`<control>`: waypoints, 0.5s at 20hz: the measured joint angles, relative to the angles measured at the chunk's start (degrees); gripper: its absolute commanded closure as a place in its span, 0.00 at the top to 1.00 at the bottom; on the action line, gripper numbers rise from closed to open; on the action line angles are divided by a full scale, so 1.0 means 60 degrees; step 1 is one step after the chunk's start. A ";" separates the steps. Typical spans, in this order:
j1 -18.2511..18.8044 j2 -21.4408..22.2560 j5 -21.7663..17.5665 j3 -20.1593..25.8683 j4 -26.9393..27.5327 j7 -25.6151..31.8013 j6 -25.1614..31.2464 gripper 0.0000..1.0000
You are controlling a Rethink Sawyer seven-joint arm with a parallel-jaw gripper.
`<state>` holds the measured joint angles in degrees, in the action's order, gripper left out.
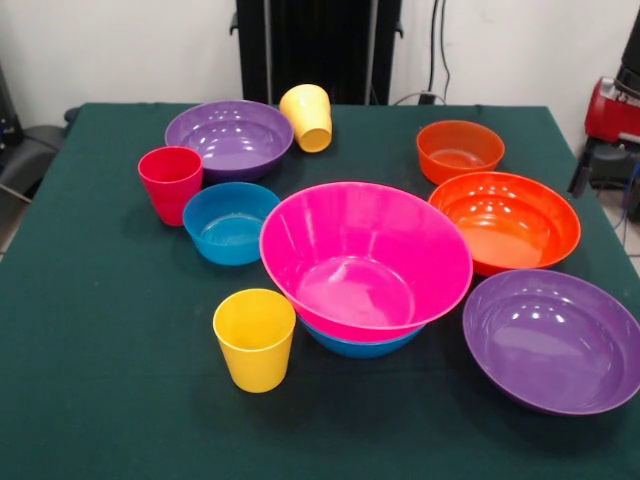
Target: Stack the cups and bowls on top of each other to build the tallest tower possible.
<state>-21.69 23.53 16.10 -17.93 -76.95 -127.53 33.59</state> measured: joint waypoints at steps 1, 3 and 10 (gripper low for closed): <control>0.0031 0.0000 0.0002 0.0000 -0.0011 0.0000 0.0000 1.00; 0.0037 0.0000 0.0001 0.0000 -0.0025 0.0000 0.0000 1.00; 0.0035 -0.0013 0.0000 0.0003 -0.0086 0.0000 0.0000 1.00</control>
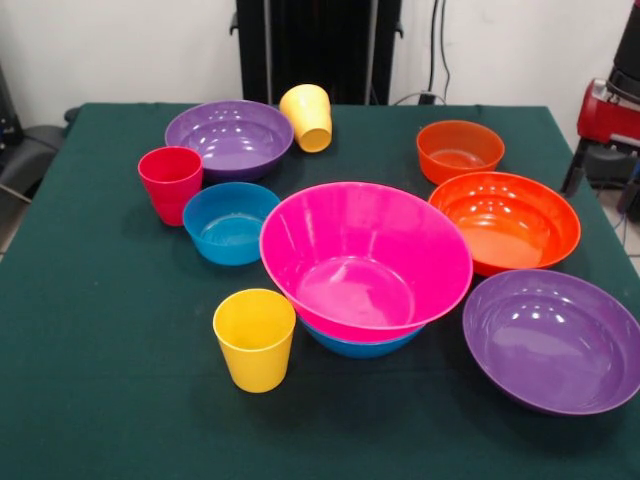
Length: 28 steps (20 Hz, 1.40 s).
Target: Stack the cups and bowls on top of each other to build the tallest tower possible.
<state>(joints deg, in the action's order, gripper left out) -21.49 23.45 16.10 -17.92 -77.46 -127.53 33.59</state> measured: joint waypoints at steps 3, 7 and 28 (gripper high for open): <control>0.0020 -0.0024 0.0002 0.0034 -0.0035 0.0000 -0.0014 1.00; 0.0041 -0.0096 0.0002 0.0055 -0.0048 0.0000 -0.0212 1.00; 0.0725 -0.0596 0.0004 0.0499 -0.0054 0.0000 -0.1372 1.00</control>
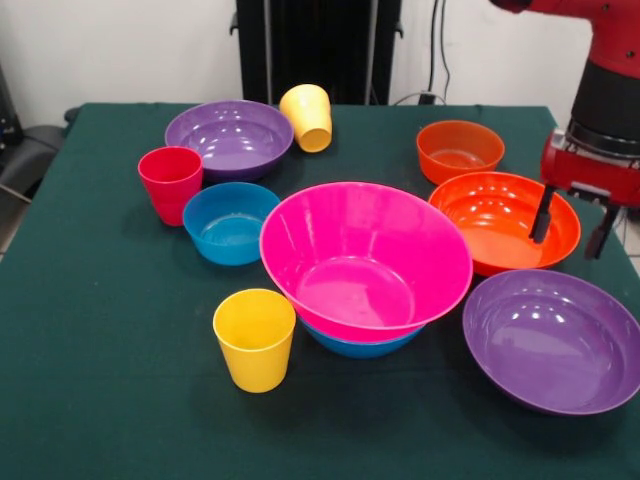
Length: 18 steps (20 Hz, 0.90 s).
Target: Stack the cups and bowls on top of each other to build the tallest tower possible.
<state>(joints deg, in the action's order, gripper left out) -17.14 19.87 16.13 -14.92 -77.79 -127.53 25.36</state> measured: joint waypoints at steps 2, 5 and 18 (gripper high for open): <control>0.0071 -0.0142 0.0000 0.0096 0.0000 0.0000 -0.0056 1.00; 0.0130 -0.0313 0.0000 0.0203 -0.0001 0.0000 -0.0060 1.00; 0.0151 -0.0600 -0.0030 0.0429 -0.0006 0.0000 -0.0060 1.00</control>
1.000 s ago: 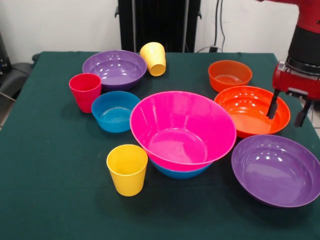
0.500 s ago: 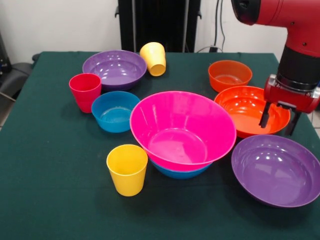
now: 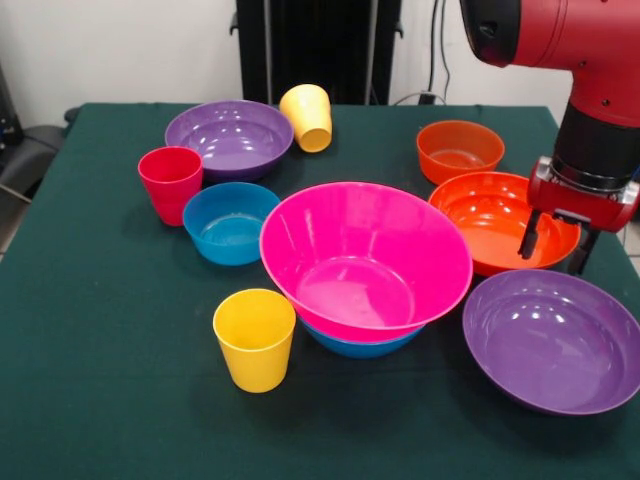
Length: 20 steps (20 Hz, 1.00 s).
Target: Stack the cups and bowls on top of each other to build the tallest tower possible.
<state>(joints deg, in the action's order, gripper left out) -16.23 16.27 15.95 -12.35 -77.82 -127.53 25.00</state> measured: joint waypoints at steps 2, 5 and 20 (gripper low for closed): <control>0.0000 -0.0002 -0.0045 0.0004 -0.0001 0.0000 0.0000 1.00; -0.0005 0.0002 -0.0166 0.0003 -0.0001 0.0000 0.0000 1.00; 0.0355 0.0032 -0.0245 0.0350 -0.0145 0.0000 -0.0107 1.00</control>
<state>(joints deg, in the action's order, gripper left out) -14.10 16.46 14.48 -10.25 -78.69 -127.53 24.36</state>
